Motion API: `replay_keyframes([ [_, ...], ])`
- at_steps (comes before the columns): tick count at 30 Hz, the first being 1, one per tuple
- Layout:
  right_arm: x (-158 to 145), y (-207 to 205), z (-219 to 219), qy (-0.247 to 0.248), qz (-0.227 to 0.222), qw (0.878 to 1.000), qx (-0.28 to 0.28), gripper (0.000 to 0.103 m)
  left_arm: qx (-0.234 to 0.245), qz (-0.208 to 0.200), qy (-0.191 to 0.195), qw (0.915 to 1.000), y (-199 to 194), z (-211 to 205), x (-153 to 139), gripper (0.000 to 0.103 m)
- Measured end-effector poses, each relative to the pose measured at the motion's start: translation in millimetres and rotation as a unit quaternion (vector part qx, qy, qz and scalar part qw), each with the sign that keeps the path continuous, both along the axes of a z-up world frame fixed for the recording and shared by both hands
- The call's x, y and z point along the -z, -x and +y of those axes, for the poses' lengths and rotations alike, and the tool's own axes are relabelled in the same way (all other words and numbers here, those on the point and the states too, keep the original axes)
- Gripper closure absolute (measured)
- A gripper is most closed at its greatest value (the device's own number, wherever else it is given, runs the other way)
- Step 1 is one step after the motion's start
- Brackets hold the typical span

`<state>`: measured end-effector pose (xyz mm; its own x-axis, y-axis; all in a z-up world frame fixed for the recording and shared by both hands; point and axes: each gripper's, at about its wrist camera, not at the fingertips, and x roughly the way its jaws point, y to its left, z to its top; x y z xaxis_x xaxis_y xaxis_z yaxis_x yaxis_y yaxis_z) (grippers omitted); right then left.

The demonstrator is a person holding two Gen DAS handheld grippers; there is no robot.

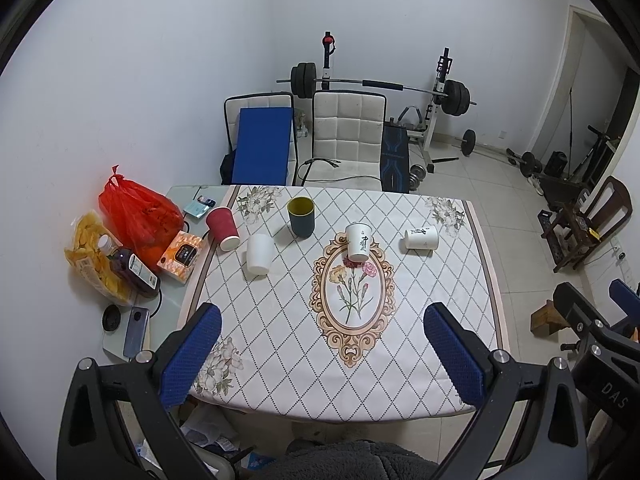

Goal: Flip cup upside down

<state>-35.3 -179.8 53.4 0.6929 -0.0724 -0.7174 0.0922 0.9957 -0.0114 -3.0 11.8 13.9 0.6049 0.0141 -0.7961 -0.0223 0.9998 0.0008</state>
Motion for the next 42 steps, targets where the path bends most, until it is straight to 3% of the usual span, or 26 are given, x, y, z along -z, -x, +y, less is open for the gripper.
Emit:
replay_keyframes([
  [12, 1, -1, -1, -0.003, 0.001, 1.0, -0.003, 0.0, -0.004, 0.003, -0.003, 1.0, -5, -5, 0, 0.0],
  [17, 21, -10, -9, -0.01, 0.023, 1.0, 0.001, 0.0, -0.013, 0.02, -0.02, 0.9995, -21, -21, 24, 0.0],
  [23, 81, -35, -32, -0.013, 0.083, 0.996, 0.009, 0.0, -0.012, 0.073, -0.03, 0.9968, -44, -43, 85, 0.0],
  [28, 149, -57, -55, -0.002, 0.139, 0.99, 0.012, 0.0, -0.015, 0.102, -0.026, 0.9943, -67, -56, 130, 0.0],
  [36, 251, -95, -78, 0.017, 0.215, 0.976, 0.02, 0.0, -0.006, 0.139, -0.039, 0.9895, -117, -68, 181, 0.0],
  [42, 307, -131, -83, 0.022, 0.266, 0.963, 0.035, 0.0, 0.003, 0.169, -0.043, 0.9847, -167, -69, 217, 0.0],
])
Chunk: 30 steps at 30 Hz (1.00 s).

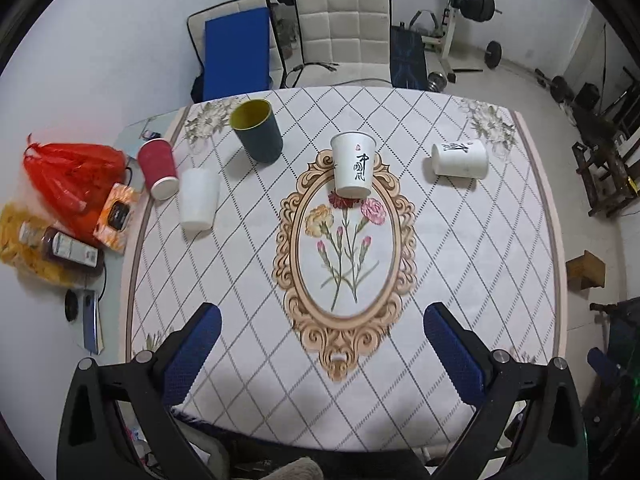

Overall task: Flip cup upside down
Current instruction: 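Reach the left gripper to the upright calligraphy paper cup and grasp it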

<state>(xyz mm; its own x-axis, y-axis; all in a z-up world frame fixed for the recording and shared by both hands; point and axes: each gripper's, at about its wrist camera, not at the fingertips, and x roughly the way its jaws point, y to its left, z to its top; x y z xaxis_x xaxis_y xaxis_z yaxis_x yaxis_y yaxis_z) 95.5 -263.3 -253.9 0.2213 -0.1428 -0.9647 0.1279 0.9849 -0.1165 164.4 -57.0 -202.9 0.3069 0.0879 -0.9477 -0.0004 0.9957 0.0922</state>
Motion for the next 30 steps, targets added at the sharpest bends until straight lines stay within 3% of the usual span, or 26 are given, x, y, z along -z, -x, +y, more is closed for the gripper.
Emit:
replay_keyframes([
  [13, 78, -98, 12, -0.005, 0.069, 0.997, 0.026, 0.0, 0.019, 0.061, -0.008, 0.9979, -120, 7, 74, 0.0],
  [19, 102, -137, 18, -0.012, 0.087, 0.996, 0.036, 0.0, 0.016, 0.094, 0.01, 0.9954, -165, 11, 104, 0.0],
  [23, 114, -155, 16, -0.043, 0.089, 0.994, 0.049, 0.0, 0.009, 0.124, 0.047, 0.9911, -191, 14, 123, 0.0],
  [27, 128, -172, 13, -0.095, 0.095, 0.989, 0.067, 0.0, 0.007, 0.15, 0.058, 0.987, -213, 12, 143, 0.0],
  [30, 134, -181, 14, -0.106, 0.098, 0.987, 0.072, 0.0, 0.015, 0.165, 0.06, 0.9844, -226, 7, 158, 0.0],
])
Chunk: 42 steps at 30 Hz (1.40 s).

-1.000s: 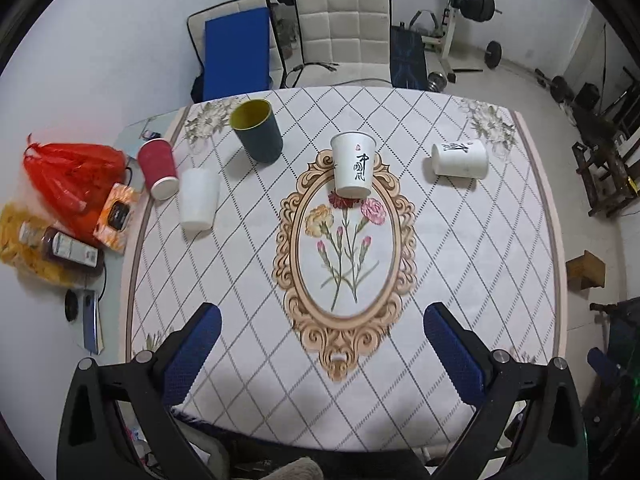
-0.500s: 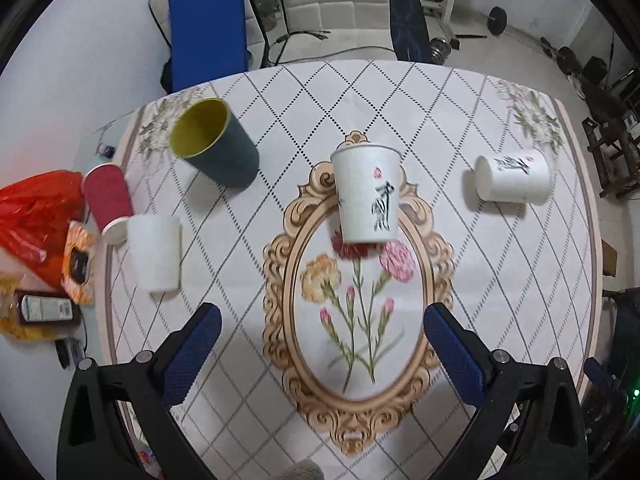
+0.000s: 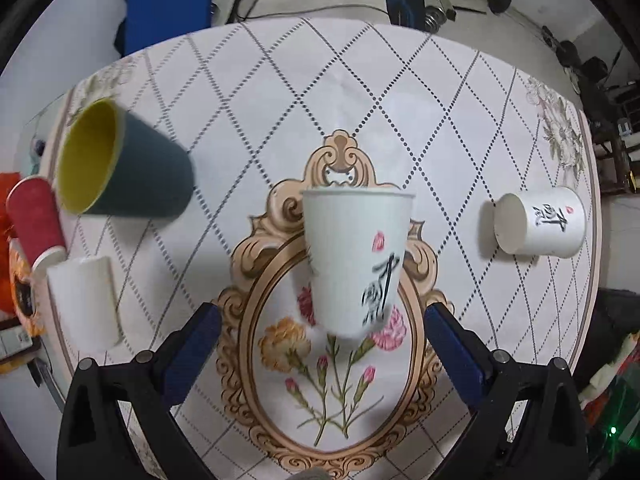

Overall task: Flip cup upside down
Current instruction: 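Reach the left gripper to the upright calligraphy paper cup and grasp it, then lift the paper cup off the table with the left gripper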

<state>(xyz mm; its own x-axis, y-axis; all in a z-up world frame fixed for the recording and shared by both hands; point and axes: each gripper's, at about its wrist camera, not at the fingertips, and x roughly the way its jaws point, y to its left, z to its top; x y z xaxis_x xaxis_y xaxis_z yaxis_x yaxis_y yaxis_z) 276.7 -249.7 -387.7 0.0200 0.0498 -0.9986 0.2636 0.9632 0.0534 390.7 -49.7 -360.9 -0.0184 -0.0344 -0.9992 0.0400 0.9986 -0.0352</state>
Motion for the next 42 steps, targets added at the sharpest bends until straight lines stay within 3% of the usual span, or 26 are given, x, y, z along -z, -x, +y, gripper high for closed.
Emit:
replay_keyframes([
  [12, 6, -30, 0, 0.003, 0.01, 1.0, 0.006, 0.0, 0.056, 0.035, -0.009, 0.9978, -22, -23, 50, 0.001],
  [16, 10, -43, 3, 0.009, 0.012, 1.0, 0.005, 0.0, 0.078, 0.031, -0.017, 0.9963, -19, -29, 60, 0.007],
  [21, 9, -40, -3, 0.015, 0.013, 1.0, 0.007, 0.0, 0.096, 0.025, -0.025, 0.9948, -14, -37, 74, 0.026],
  [26, 10, -31, -22, 0.018, 0.011, 1.0, 0.008, 0.0, 0.087, 0.021, -0.022, 0.9957, -7, -48, 84, 0.03],
  [29, 7, -34, -26, 0.018, 0.01, 1.0, 0.008, 0.0, 0.085, 0.013, -0.021, 0.996, -5, -48, 79, 0.044],
  [42, -3, -14, -20, 0.018, 0.002, 1.0, 0.008, 0.0, 0.07, 0.009, -0.016, 0.9974, -18, -17, 61, 0.044],
])
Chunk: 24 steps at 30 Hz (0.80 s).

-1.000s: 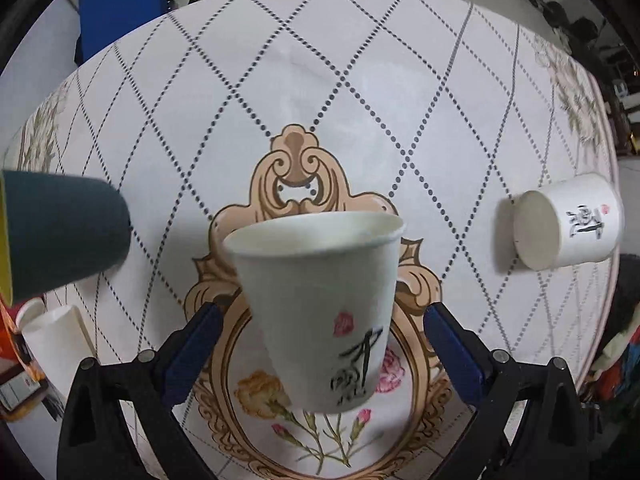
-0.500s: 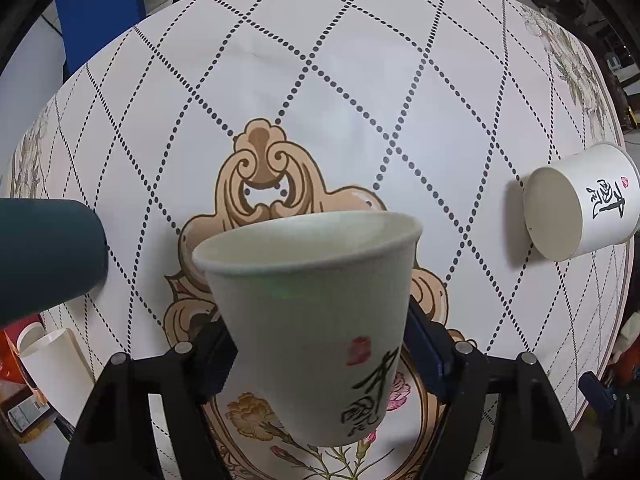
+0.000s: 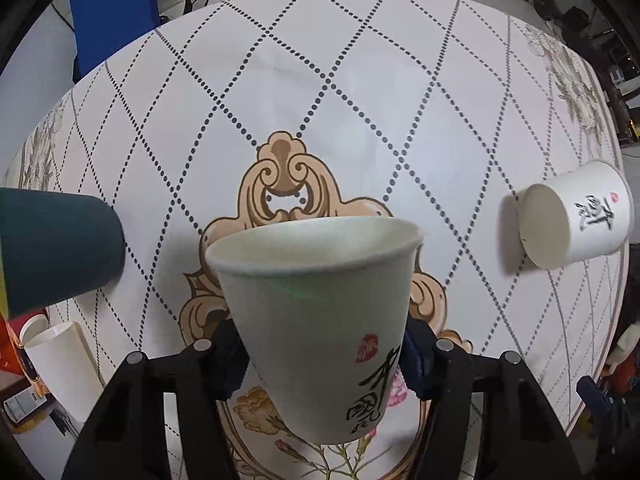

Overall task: Flip cup upside down
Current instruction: 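Lift the paper cup off the table with the left gripper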

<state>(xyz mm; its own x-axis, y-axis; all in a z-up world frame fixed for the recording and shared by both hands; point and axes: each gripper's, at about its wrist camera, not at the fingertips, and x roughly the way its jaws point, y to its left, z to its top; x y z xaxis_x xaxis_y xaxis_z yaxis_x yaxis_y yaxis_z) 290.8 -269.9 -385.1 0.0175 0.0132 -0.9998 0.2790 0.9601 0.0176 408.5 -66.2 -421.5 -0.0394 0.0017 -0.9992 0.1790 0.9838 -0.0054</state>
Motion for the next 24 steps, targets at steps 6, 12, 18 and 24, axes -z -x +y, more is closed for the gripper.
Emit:
replay_keyframes([
  [6, -6, 17, -3, -0.001, -0.002, 1.0, -0.002, 0.0, -0.006, -0.004, 0.012, 0.9999, 19, 7, -21, 0.044],
  [12, -13, 39, -8, -0.001, -0.003, 1.0, -0.012, 0.0, -0.011, 0.01, 0.015, 0.9998, 62, 12, -40, 0.044],
  [18, -20, 78, -9, -0.001, -0.003, 1.0, -0.028, 0.0, -0.031, 0.04, 0.019, 0.9985, 120, 40, -39, 0.044],
  [24, -24, 121, -13, -0.003, 0.002, 0.999, -0.042, 0.0, -0.05, 0.073, 0.022, 0.9958, 180, 65, -28, 0.044],
])
